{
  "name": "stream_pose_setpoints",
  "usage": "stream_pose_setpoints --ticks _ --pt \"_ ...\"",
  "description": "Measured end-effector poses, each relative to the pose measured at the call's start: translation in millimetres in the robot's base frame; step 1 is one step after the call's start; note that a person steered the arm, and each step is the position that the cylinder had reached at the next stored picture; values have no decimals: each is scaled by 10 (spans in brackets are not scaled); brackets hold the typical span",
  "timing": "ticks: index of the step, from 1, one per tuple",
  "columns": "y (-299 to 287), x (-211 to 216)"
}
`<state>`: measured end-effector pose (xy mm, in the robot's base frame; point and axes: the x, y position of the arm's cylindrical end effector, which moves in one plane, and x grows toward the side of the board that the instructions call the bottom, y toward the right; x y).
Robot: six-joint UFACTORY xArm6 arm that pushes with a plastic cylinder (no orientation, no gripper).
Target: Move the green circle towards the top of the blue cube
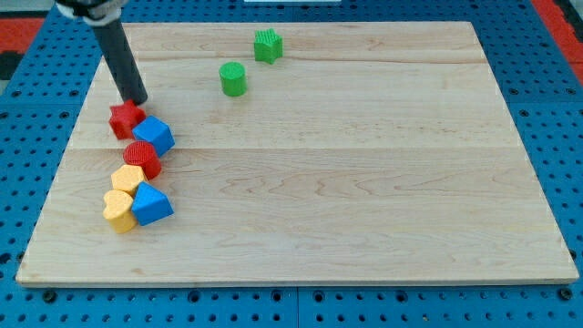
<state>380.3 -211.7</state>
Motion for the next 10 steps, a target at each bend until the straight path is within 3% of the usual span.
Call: stream_pose_setpoints --ticks 1,2,4,6,7,8,9,10 --pt "22 230" --pt "205 93" --pt "426 -696" --pt "1534 -906" --pt "1630 -452" --pt "2035 -441" --pt "2129 -123" --pt "1563 19"
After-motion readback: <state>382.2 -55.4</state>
